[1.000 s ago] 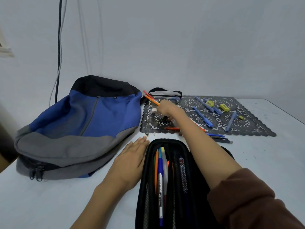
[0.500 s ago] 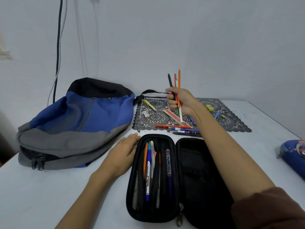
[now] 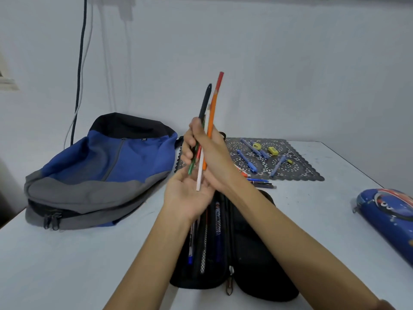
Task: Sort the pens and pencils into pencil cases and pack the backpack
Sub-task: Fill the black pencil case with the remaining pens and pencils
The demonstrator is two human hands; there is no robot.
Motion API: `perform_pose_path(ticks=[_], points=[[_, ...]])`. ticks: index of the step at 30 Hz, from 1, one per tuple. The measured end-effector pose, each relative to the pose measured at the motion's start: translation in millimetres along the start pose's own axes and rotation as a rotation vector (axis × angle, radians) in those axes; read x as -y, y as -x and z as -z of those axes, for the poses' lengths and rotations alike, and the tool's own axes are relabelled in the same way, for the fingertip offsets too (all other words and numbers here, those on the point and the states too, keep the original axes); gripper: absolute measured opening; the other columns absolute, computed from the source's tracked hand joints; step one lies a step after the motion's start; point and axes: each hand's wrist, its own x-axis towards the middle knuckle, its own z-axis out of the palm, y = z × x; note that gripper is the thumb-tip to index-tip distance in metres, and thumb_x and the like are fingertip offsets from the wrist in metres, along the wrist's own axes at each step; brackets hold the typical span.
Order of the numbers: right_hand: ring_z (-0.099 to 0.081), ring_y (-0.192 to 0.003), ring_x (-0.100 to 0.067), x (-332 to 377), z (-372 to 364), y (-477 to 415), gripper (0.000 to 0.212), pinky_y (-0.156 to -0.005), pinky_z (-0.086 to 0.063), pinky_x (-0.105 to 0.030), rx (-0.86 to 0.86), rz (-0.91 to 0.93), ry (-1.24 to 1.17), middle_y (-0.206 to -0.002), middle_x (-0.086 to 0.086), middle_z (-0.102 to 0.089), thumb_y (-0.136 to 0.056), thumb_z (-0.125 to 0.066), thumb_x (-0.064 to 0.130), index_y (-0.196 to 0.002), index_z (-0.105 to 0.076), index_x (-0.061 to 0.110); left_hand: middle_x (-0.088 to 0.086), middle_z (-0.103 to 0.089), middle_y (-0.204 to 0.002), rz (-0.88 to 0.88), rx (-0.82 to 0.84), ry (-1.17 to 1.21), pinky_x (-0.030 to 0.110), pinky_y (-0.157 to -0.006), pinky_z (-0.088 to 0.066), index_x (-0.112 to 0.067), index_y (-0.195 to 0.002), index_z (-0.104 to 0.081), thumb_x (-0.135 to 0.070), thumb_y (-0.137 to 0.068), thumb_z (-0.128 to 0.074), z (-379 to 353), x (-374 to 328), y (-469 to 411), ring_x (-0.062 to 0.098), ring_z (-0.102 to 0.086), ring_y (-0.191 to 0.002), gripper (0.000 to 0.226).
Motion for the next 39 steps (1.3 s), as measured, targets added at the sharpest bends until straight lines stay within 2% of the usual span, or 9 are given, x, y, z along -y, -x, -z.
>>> perform_pose_path(ticks=[5, 7, 10, 16, 21, 26, 29, 32, 39], points=[[-0.051, -0.055, -0.02, -6.4, 6.1, 15.2, 0.01, -0.054, -0.045, -0.029, 0.0, 0.022, 0.25, -0.061, -0.006, -0.053, -0.093, -0.063, 0.015, -0.085, -0.058, 0.01, 0.018, -0.07, -0.093, -0.029, -0.063, 0.06, 0.033, -0.102, -0.043, 0.001, -0.096, -0.065, -0.019, -0.103, -0.032, 3.0, 2.5, 1.3, 0.025, -0.063, -0.096, 0.039], [-0.056, -0.056, -0.02, -4.2, 7.4, 17.7, 0.004, -0.058, -0.05, -0.029, 0.018, 0.042, 0.265, -0.063, -0.008, -0.058, -0.09, -0.065, 0.008, -0.094, -0.063, 0.008, 0.018, -0.07, -0.091, -0.017, -0.076, 0.06, 0.034, -0.095, -0.047, 0.003, -0.095, -0.065, -0.018, -0.102, -0.032, 2.4, 4.0, 5.0, 0.026, -0.064, -0.094, 0.039], [-0.056, -0.055, -0.021, -2.3, 6.0, 18.0, 0.021, -0.057, -0.051, -0.029, 0.017, 0.044, 0.236, -0.064, -0.01, -0.058, -0.09, -0.064, 0.006, -0.109, -0.06, -0.001, 0.02, -0.07, -0.078, -0.011, -0.076, 0.058, 0.039, -0.075, -0.048, 0.005, -0.085, -0.065, -0.016, -0.102, -0.033, 0.8, 8.1, 11.3, 0.027, -0.064, -0.084, 0.041], [-0.052, -0.052, -0.021, -9.2, 7.0, 20.2, 0.045, -0.054, -0.049, -0.03, 0.011, 0.129, 0.382, -0.071, -0.012, -0.057, -0.081, -0.074, 0.003, -0.121, -0.054, 0.008, 0.016, -0.071, -0.086, 0.005, -0.086, 0.028, 0.037, -0.081, -0.052, 0.0, -0.098, -0.064, -0.019, -0.103, -0.034, 3.6, 10.1, 7.6, 0.024, -0.065, -0.089, 0.036], [-0.055, -0.058, -0.02, -13.9, 8.8, 24.1, 0.065, -0.055, -0.049, -0.031, 0.008, 0.183, 0.404, -0.081, -0.01, -0.06, -0.075, -0.078, -0.001, -0.127, -0.05, 0.024, 0.012, -0.073, -0.082, 0.001, -0.077, 0.007, 0.038, -0.069, -0.058, -0.004, -0.095, -0.065, -0.021, -0.104, -0.036, 5.0, 8.5, 6.6, 0.024, -0.072, -0.07, 0.035], [-0.05, -0.06, -0.021, -14.5, 8.3, 24.3, 0.026, -0.056, -0.046, -0.031, -0.002, 0.074, 0.305, -0.073, -0.013, -0.053, -0.092, -0.06, 0.018, -0.116, -0.053, 0.015, 0.016, -0.072, -0.082, -0.005, -0.118, -0.051, 0.04, -0.077, -0.049, -0.002, -0.092, -0.065, -0.024, -0.105, -0.036, 3.0, 7.1, 7.6, 0.025, -0.066, -0.086, 0.039], [-0.049, -0.06, -0.021, -13.2, 9.2, 21.4, 0.021, -0.055, -0.046, -0.03, -0.043, 0.061, 0.269, -0.072, -0.014, -0.051, -0.096, -0.052, 0.011, -0.115, -0.048, 0.001, 0.018, -0.072, -0.08, 0.008, -0.113, -0.056, 0.04, -0.074, -0.049, 0.001, -0.091, -0.065, -0.021, -0.105, -0.034, 1.1, 6.9, 7.5, 0.026, -0.065, -0.085, 0.04], [-0.051, -0.056, -0.022, -8.1, 8.1, 18.3, 0.01, -0.056, -0.047, -0.031, -0.027, 0.09, 0.202, -0.072, -0.01, -0.054, -0.097, -0.053, 0.008, -0.106, -0.05, 0.005, 0.019, -0.071, -0.079, 0.018, -0.104, -0.061, 0.039, -0.074, -0.049, 0.003, -0.092, -0.064, -0.018, -0.104, -0.033, -0.8, 6.3, 7.7, 0.026, -0.064, -0.084, 0.039], [-0.04, -0.044, -0.012, 3.0, 8.9, 2.9, 0.012, -0.043, -0.036, -0.023, -0.147, 0.02, -0.042, -0.062, -0.002, -0.045, -0.1, -0.05, 0.015, -0.09, -0.047, 0.01, 0.019, -0.063, -0.124, -0.131, -0.039, -0.204, 0.041, -0.108, -0.041, 0.003, -0.118, -0.058, -0.015, -0.1, -0.035, 10.7, -8.0, 8.7, 0.029, -0.057, -0.122, 0.034]])
